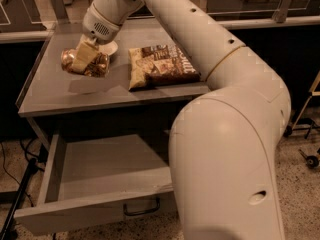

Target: Pick orange can from top drawer and place on counter

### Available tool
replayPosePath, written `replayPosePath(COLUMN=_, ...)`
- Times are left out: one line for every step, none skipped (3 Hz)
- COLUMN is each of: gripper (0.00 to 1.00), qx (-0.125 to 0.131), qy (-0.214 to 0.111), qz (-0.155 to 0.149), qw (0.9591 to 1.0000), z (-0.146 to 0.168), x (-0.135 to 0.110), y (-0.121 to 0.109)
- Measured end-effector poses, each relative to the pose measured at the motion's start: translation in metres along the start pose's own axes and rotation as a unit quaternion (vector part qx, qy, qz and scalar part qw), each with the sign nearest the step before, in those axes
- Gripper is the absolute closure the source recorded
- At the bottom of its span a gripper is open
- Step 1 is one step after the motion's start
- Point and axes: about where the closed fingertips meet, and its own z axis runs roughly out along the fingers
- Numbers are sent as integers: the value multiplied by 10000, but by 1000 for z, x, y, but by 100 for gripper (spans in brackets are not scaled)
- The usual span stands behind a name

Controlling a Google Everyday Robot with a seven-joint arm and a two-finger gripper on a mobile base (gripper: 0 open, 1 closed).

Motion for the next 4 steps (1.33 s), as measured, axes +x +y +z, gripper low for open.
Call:
replayPosePath(gripper=100, qx=-7, qy=-14, qz=251, qw=9997, z=10, x=13, y=-7)
replayPosePath(gripper=100, qx=33, qy=6, qz=391, qw=9992, z=13, x=19, y=-18)
replayPosePath(gripper=100, qx=59, qy=28, qz=459, qw=9989, z=15, x=22, y=-27)
replayPosePath(gripper=100, qx=88, qy=36, qz=501, qw=9987, z=15, x=26, y=-33)
